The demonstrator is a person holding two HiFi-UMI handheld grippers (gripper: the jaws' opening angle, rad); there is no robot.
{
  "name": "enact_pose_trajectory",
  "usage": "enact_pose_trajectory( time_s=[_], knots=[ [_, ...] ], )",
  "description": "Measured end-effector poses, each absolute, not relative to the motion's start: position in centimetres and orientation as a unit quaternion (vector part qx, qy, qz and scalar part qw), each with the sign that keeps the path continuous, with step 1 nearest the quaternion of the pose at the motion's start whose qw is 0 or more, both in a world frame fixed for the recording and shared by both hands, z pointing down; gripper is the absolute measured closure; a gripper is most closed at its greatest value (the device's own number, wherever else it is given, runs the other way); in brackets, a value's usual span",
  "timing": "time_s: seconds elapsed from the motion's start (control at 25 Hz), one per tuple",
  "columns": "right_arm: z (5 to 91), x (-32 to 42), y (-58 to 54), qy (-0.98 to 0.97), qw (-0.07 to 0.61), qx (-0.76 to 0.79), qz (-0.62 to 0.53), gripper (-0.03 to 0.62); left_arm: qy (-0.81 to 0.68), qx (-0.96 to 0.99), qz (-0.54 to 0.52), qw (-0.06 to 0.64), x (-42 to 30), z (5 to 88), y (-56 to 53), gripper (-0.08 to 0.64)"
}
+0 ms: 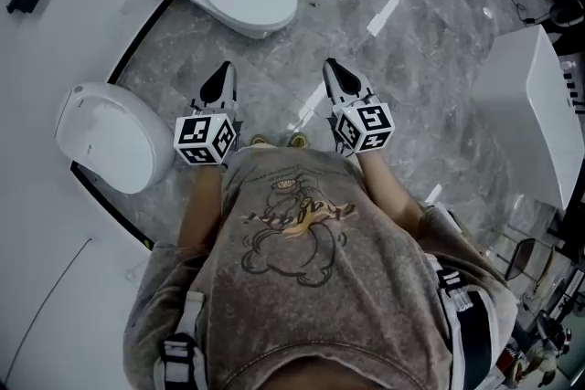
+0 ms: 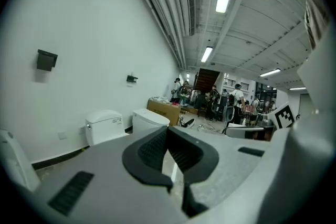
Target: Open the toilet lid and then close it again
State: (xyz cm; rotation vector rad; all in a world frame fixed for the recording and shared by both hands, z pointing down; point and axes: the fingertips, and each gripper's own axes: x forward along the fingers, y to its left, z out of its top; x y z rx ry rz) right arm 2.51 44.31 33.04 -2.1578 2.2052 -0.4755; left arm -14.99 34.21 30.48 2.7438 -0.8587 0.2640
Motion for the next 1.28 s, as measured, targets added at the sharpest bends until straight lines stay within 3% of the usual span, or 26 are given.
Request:
enact_pose_trajectory(
  time_s=[0.64, 1.28],
  knots=[
    [40.1, 5.2, 35.2, 0.711, 0.000, -0.680, -0.177, 0.565, -0.288, 0.943, 0.097, 0.136, -10.0, 37.3, 25.7, 0.551],
    [57.5, 7.5, 21.1, 0.681, -0.034, -0.686, -0.255, 0.565, -0.272, 0.932, 0.150, 0.185, -5.5, 54.9, 11.8, 0.551]
  ],
)
